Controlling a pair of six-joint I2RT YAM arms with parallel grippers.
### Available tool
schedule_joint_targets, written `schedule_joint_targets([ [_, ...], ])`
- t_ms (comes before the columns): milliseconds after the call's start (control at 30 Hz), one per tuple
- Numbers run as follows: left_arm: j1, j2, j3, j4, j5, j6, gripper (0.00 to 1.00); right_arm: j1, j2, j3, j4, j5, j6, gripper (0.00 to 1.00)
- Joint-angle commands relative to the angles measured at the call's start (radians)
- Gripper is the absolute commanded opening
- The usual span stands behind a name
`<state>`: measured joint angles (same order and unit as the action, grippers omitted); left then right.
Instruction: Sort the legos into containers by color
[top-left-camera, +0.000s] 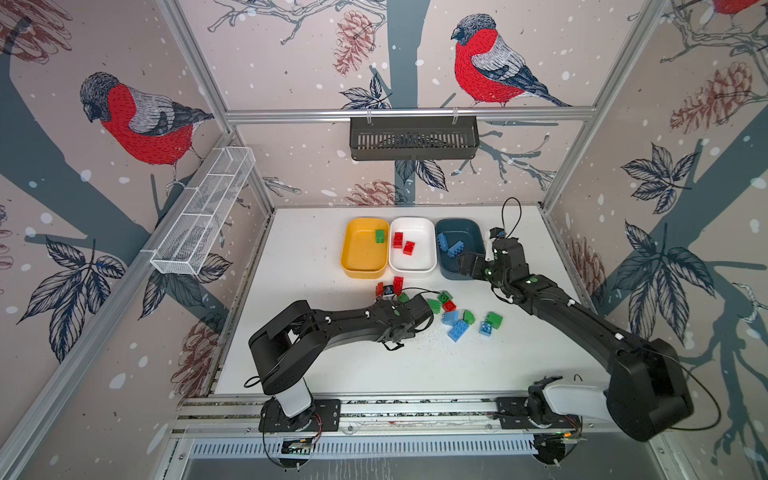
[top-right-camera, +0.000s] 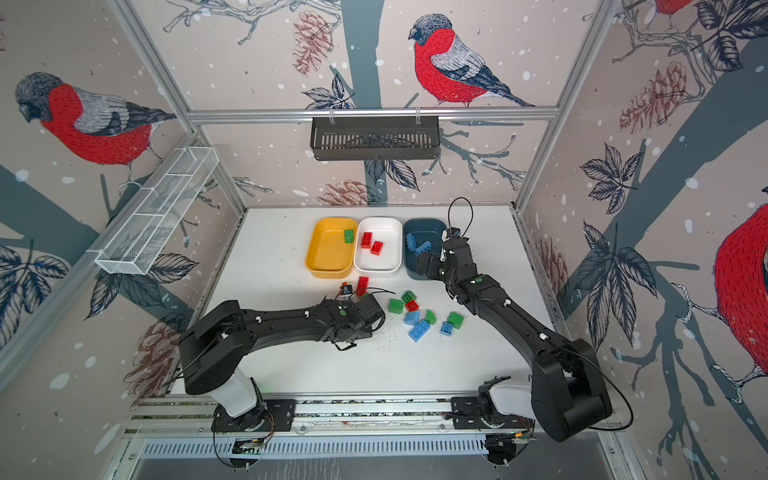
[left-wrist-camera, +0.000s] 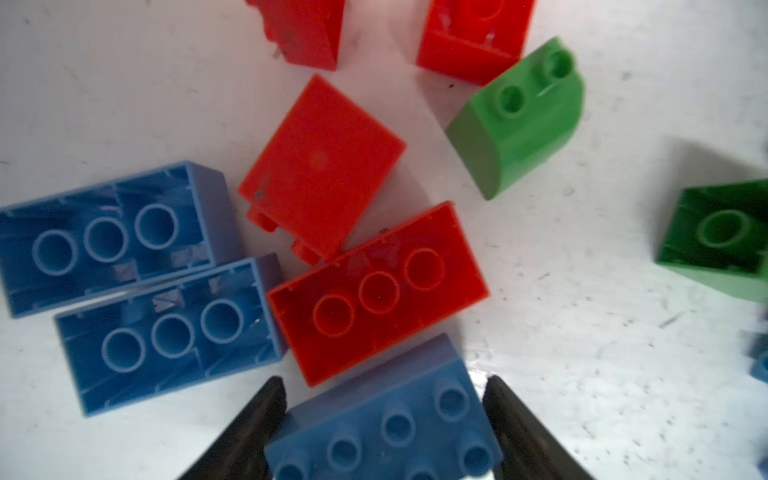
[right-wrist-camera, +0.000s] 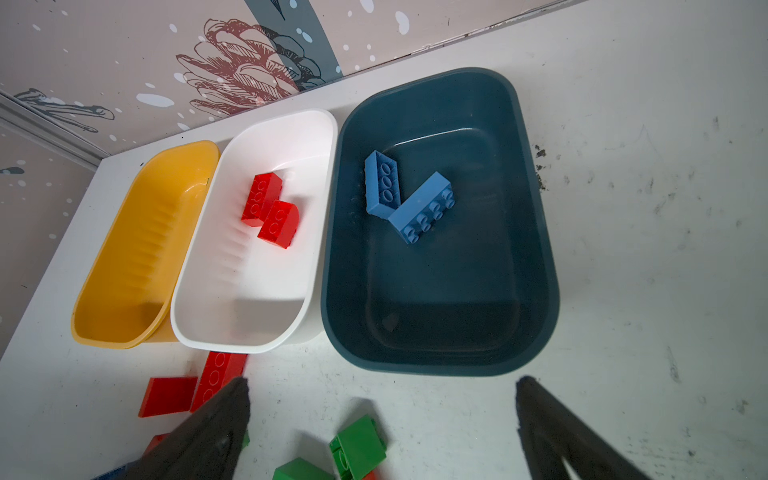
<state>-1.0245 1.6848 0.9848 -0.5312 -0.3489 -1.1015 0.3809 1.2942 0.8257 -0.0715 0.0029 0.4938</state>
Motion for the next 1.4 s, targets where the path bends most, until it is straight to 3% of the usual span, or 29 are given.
schedule_joint_targets([
  [0,-0.029,-0.006,0.082,-0.042,-0.069,0.045,0.64,0.001,-0.015,-0.002,0.006,0.029,-0.008,0.99],
  [267,-0.037,0.104,0.317,0.121,-0.070,0.322,0.62,-0.017,-0.121,-0.044,-0.007,0.144,0.038,0.99],
  [500,-0.010,0.302,0.625,0.214,-0.080,0.526,0.62,-0.157,-0.306,-0.164,-0.044,0.244,0.150,1.00],
  [633,0.041,0.378,0.702,0.310,-0.006,0.575,0.62,-0.230,-0.402,-0.232,-0.068,0.245,0.154,1.00],
  [800,0.101,0.473,0.796,0.404,0.125,0.609,0.62,-0.260,-0.485,-0.288,-0.099,0.144,0.097,1.00],
  [1000,0.144,0.636,0.984,0.368,0.149,0.626,0.64,-0.261,-0.507,-0.341,-0.089,-0.042,0.082,0.99],
  [1200,0.168,0.797,1.236,0.242,0.156,0.631,0.83,-0.257,-0.503,-0.388,-0.065,-0.188,0.119,0.99],
  [1367,0.169,0.775,1.213,0.284,0.209,0.647,0.89,-0.219,-0.493,-0.398,-0.064,-0.225,0.114,0.99],
])
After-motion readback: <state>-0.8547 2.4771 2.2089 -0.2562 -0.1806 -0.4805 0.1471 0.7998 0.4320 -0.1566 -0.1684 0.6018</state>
